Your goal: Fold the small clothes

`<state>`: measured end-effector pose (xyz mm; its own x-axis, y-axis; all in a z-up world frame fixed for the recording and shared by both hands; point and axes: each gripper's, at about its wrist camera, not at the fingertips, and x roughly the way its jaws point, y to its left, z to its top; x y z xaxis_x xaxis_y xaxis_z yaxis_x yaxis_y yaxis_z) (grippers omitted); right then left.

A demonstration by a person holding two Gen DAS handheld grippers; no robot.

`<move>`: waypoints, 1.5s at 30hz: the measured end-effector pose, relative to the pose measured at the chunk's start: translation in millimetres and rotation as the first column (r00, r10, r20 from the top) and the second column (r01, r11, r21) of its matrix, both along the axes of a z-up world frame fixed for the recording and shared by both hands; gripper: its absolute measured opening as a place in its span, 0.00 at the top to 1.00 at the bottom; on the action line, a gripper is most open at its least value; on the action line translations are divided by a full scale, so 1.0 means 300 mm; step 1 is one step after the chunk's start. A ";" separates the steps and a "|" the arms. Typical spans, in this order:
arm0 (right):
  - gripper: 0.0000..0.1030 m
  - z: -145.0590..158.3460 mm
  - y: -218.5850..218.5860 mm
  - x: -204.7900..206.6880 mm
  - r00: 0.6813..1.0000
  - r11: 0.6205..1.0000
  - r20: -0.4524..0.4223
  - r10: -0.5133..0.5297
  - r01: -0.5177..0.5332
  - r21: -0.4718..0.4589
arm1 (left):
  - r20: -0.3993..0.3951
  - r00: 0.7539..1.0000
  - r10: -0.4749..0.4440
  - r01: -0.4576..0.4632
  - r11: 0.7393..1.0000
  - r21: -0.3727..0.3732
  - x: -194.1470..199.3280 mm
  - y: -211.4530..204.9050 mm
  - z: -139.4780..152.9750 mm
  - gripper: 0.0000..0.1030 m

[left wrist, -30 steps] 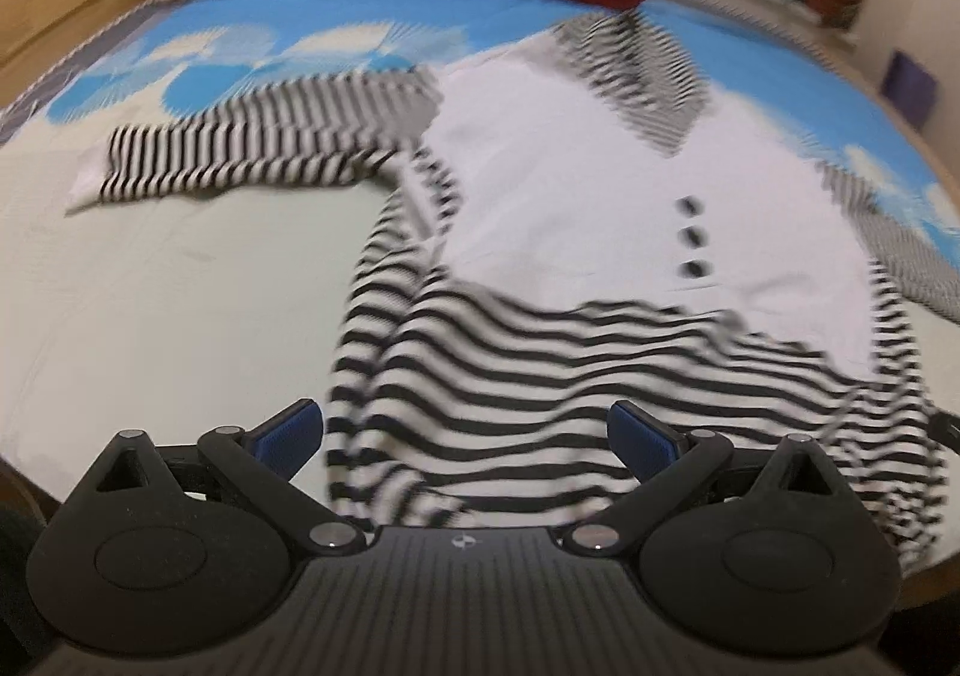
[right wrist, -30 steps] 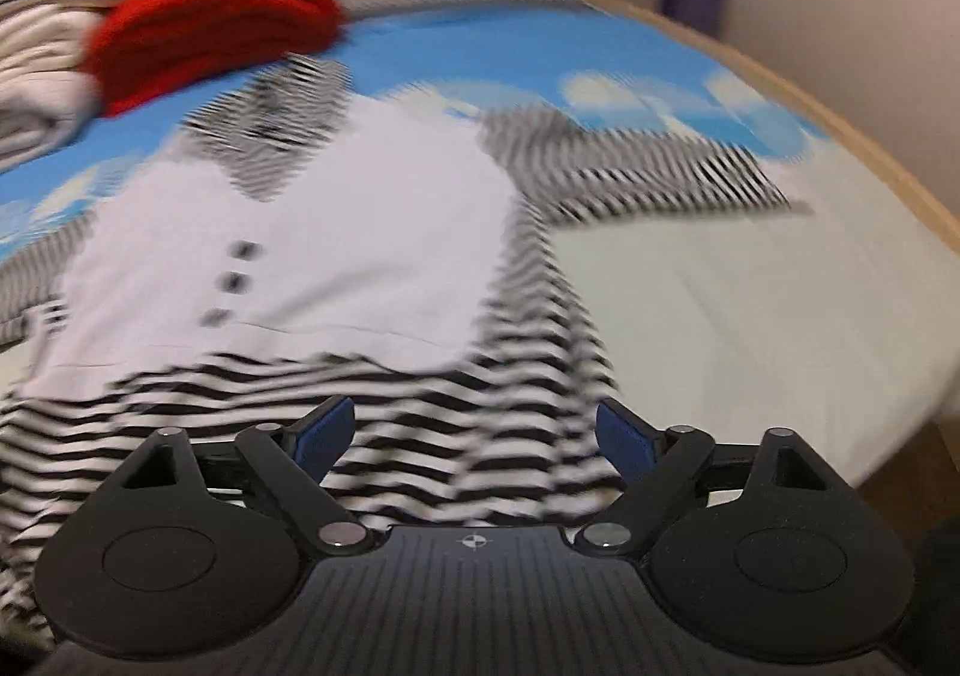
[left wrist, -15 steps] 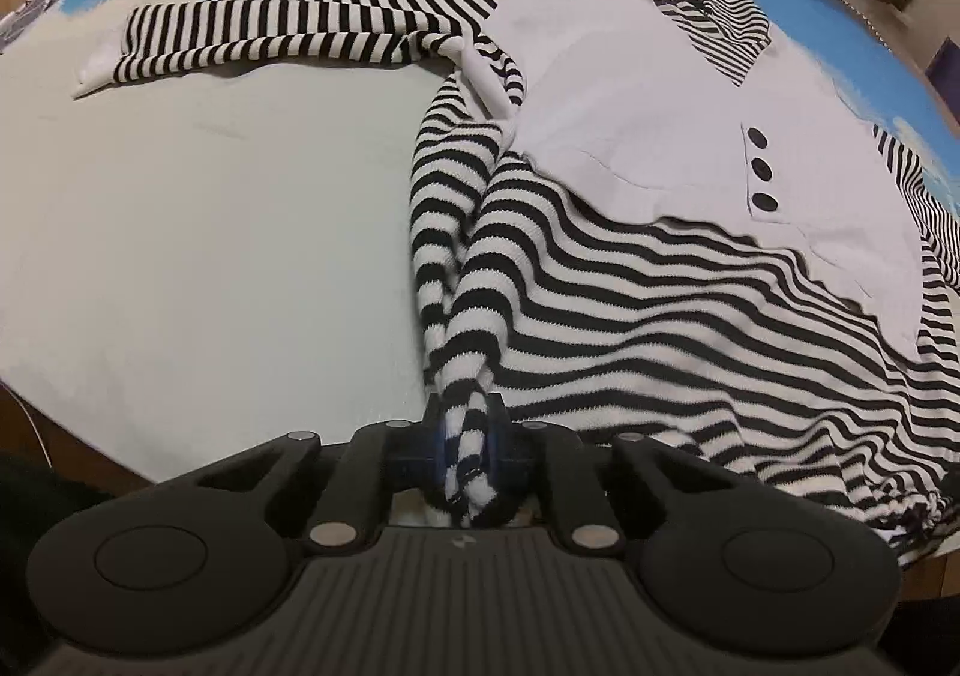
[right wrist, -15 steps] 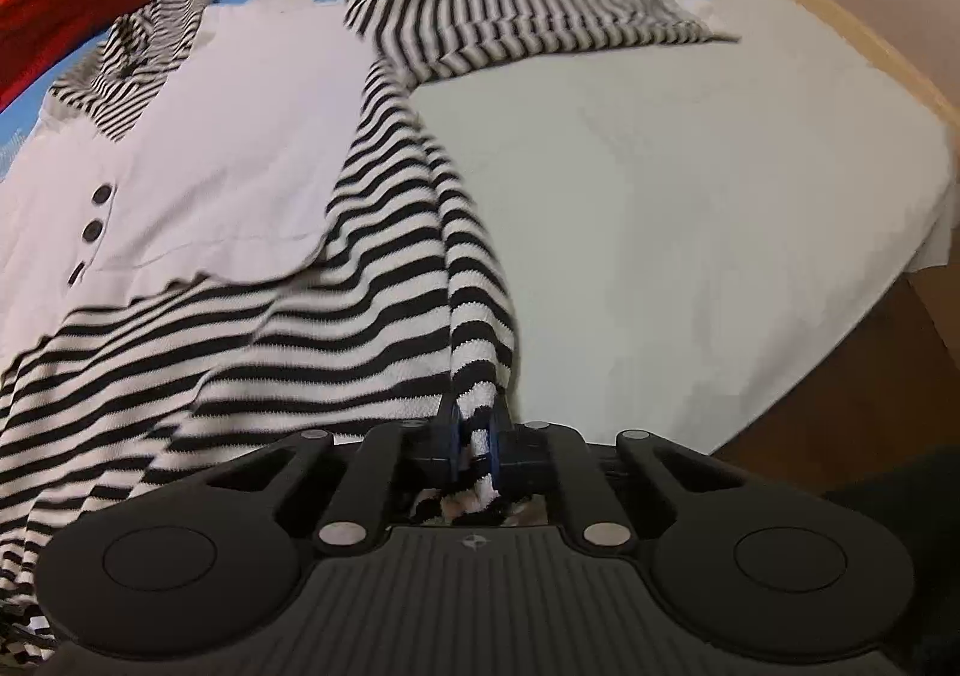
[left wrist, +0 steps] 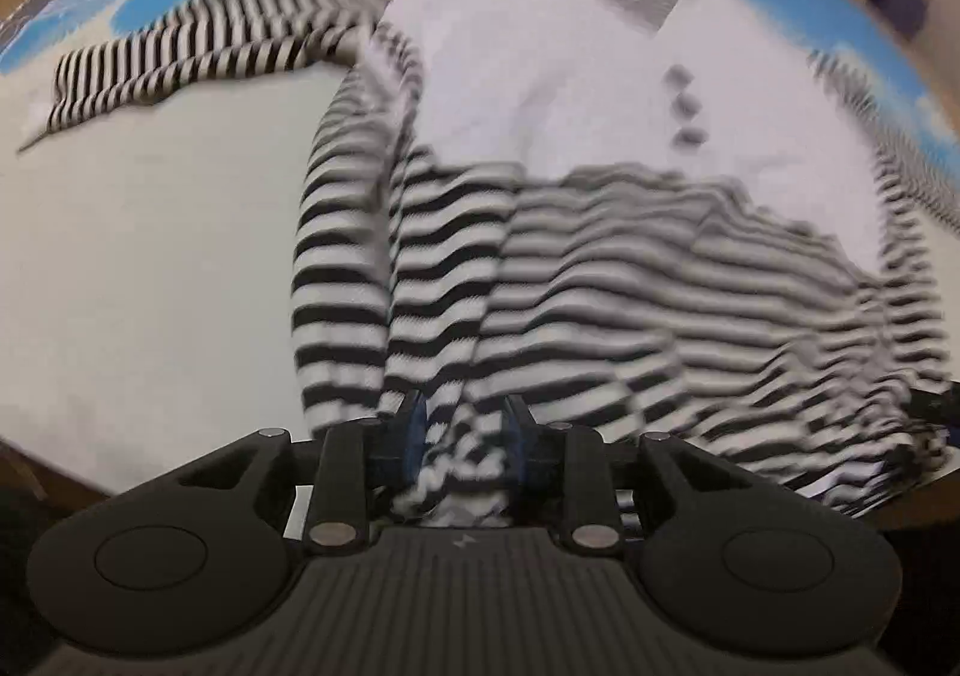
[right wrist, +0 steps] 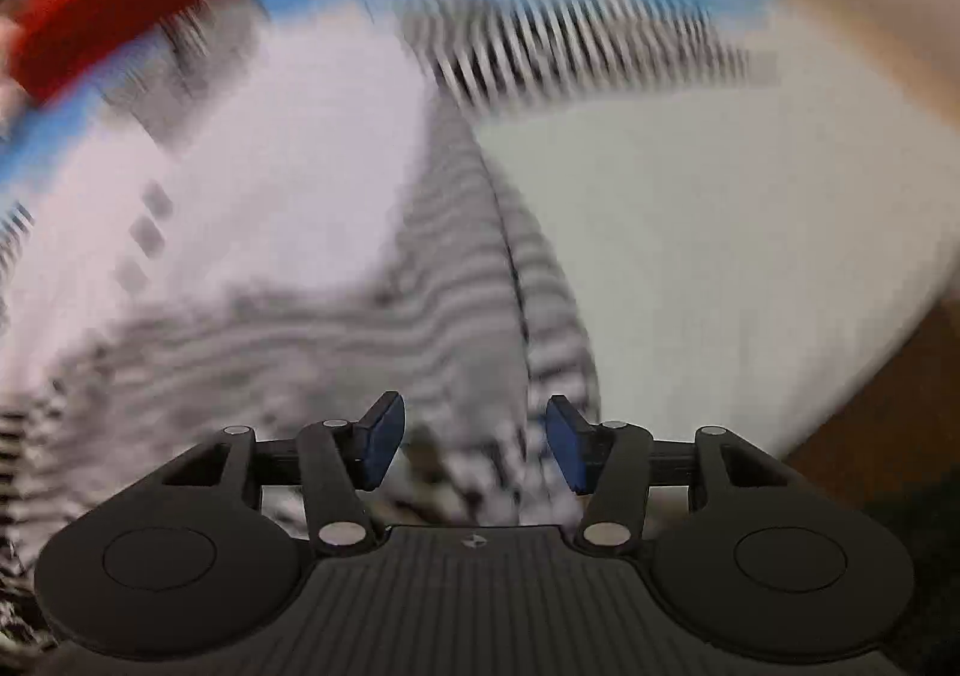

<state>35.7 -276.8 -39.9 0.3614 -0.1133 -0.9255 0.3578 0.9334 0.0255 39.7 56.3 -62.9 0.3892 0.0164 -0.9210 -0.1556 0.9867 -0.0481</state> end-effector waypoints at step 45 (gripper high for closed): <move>0.62 0.564 0.307 0.612 0.737 0.903 0.563 0.373 -0.427 -0.039 | -0.043 0.726 0.686 -0.667 0.688 -0.286 0.480 1.271 0.032 0.59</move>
